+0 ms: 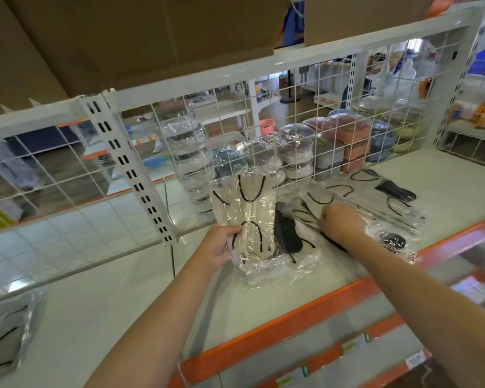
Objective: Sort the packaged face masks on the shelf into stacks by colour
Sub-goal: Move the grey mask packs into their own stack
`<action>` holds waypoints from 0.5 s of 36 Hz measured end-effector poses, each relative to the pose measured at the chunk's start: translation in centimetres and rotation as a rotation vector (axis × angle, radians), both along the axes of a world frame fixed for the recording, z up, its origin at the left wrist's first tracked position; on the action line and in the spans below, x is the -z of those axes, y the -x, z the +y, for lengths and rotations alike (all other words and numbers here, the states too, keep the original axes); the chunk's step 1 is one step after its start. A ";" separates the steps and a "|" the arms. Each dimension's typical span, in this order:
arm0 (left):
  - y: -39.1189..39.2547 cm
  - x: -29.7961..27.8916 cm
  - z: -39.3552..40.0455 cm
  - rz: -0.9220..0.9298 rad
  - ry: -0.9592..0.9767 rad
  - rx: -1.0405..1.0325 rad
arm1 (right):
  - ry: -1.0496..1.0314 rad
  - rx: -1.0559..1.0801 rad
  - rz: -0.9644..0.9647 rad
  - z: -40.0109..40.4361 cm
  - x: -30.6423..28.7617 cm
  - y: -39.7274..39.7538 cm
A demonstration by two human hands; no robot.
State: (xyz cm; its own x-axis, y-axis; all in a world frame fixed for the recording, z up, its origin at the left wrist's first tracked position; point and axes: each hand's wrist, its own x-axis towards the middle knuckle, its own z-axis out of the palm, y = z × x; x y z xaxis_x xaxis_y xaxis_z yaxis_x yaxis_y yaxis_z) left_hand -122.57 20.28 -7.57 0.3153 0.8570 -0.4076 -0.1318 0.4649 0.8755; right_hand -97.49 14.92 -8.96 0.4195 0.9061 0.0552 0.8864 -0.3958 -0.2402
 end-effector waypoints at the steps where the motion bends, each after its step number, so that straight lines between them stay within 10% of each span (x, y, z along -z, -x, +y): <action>1: -0.1 0.1 0.0 -0.015 -0.019 0.000 | -0.031 -0.008 0.112 0.0 -0.4 0.5; 6: -0.6 0.2 -0.4 -0.011 -0.103 -0.012 | -0.081 -0.211 0.851 -0.6 -2.6 4.6; 18: 2.2 -2.1 -0.5 -0.176 -0.028 0.056 | -0.577 0.036 1.111 1.3 -4.5 3.3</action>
State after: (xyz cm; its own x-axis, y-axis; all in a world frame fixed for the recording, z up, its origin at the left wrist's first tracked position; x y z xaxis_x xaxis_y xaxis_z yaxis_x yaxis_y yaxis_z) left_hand -124.78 19.76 -5.47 0.4272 0.8463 -0.3182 -0.2589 0.4517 0.8538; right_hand -100.77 16.20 -4.43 0.5175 0.8547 0.0408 0.0842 -0.0034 -0.9964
